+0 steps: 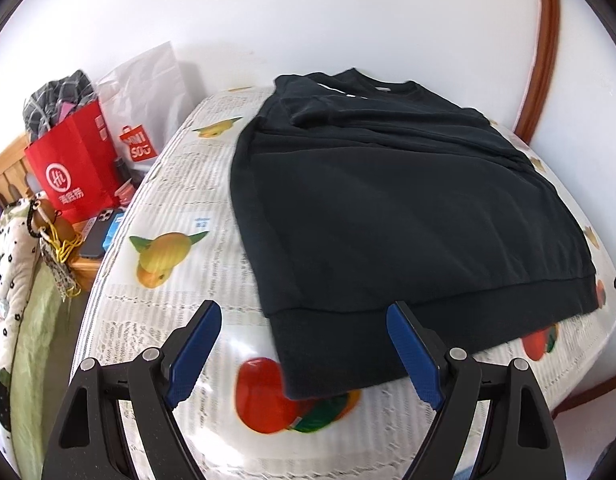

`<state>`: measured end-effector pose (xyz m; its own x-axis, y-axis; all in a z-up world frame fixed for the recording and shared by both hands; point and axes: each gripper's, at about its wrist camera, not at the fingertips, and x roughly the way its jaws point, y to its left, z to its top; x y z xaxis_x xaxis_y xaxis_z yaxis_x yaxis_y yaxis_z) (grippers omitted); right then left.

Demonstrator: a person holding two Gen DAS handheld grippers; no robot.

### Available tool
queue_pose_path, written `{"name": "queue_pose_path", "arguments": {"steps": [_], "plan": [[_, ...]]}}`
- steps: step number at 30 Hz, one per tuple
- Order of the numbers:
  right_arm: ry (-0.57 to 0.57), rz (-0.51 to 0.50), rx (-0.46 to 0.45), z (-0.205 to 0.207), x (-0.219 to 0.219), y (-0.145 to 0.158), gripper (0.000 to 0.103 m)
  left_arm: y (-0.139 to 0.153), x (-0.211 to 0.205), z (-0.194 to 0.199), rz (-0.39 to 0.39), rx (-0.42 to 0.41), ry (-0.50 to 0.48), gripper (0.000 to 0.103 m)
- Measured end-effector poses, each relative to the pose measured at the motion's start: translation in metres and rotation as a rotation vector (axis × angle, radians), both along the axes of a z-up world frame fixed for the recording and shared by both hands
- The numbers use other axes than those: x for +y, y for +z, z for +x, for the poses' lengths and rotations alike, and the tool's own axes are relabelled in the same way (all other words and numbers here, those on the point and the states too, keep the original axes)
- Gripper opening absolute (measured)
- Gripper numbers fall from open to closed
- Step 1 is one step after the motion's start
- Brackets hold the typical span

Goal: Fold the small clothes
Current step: 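Grasp the ribbed sweatshirt hem with both grippers, then lift the hem with both grippers and fold it toward the collar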

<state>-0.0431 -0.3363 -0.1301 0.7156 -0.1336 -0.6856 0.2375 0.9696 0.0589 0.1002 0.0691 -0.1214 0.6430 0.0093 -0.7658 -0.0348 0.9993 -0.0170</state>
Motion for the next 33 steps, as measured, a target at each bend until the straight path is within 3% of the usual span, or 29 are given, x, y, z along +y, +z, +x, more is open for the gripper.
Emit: {"name": "queue_pose_path", "arguments": {"steps": [12, 15, 19, 22, 23, 24, 27, 30, 33], "plan": [[-0.011, 0.132, 0.043, 0.039, -0.027, -0.032, 0.06, -0.032, 0.03, 0.031, -0.068, 0.063, 0.032, 0.082], [-0.002, 0.131, 0.057, 0.052, -0.024, -0.04, 0.06, -0.04, 0.033, 0.038, -0.094, 0.079, 0.039, 0.077], [0.024, 0.138, 0.052, 0.069, -0.014, -0.048, 0.06, -0.04, 0.023, 0.043, -0.056, 0.074, 0.019, 0.065], [0.029, 0.095, 0.038, 0.08, -0.004, -0.049, 0.051, -0.039, 0.014, 0.045, -0.033, 0.069, 0.0, 0.042], [0.026, 0.067, 0.033, 0.083, -0.001, -0.05, 0.043, -0.039, 0.012, 0.044, -0.038, 0.068, -0.015, 0.029], [0.019, 0.025, 0.037, 0.085, 0.002, -0.052, 0.033, -0.038, 0.01, 0.043, -0.034, 0.069, -0.017, 0.024], [0.025, -0.022, 0.032, 0.084, 0.008, -0.05, 0.023, -0.037, 0.013, 0.04, -0.043, 0.076, -0.014, 0.013], [0.023, -0.02, 0.02, 0.074, 0.005, -0.047, 0.014, -0.034, 0.019, 0.033, -0.078, 0.089, -0.014, 0.012], [0.026, 0.008, 0.004, 0.058, 0.0, -0.041, 0.011, -0.028, 0.02, 0.02, -0.097, 0.081, -0.03, 0.011]]}}
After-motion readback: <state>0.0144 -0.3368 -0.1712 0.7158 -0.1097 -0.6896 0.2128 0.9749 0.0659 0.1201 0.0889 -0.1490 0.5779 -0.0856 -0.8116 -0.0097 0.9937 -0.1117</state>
